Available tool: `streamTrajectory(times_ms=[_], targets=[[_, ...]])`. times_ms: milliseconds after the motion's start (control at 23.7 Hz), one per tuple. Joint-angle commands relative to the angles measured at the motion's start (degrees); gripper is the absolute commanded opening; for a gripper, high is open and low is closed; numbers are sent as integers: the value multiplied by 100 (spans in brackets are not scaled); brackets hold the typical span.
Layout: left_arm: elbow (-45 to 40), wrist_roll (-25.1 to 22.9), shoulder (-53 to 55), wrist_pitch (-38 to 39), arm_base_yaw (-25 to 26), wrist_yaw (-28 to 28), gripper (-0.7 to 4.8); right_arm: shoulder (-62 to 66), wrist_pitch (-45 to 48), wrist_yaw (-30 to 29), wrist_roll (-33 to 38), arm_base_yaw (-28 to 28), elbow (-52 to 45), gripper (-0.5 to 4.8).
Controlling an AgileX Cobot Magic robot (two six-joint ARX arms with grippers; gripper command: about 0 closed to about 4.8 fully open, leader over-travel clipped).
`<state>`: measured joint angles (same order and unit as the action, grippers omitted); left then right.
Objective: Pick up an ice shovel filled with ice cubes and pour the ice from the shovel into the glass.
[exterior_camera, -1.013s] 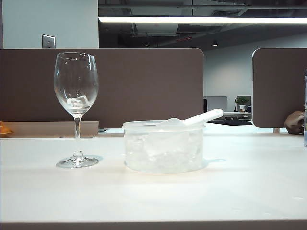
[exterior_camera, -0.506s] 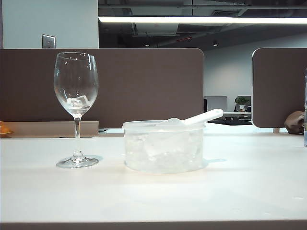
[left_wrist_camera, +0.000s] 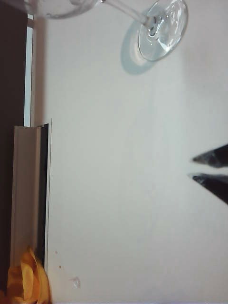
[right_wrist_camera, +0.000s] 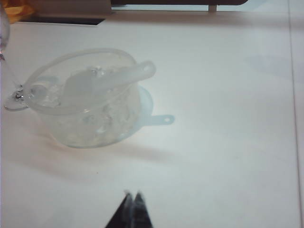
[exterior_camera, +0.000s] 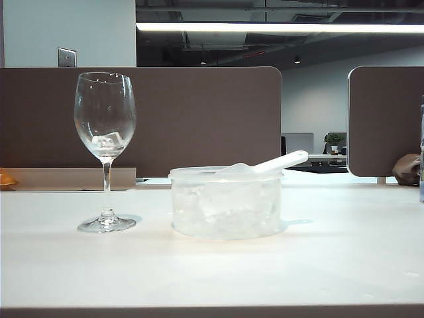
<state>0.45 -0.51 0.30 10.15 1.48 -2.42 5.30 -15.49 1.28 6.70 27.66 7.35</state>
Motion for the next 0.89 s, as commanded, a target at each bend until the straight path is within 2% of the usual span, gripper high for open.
streamTrajectory(times_ms=[42, 127, 422, 886], targets=[[0, -13, 4, 11, 11, -22, 29, -188, 426, -35, 240, -9, -262, -1], [0, -13, 4, 9, 13, -24, 29, -520, 501, -28, 339, -15, -522, -1], [-2, -13, 4, 11, 11, -22, 29, -518, 459, 7, 573, -302, -686, -1], [-2, -13, 4, 11, 13, -35, 29, -518, 411, -9, 546, -1534, -688, -1]])
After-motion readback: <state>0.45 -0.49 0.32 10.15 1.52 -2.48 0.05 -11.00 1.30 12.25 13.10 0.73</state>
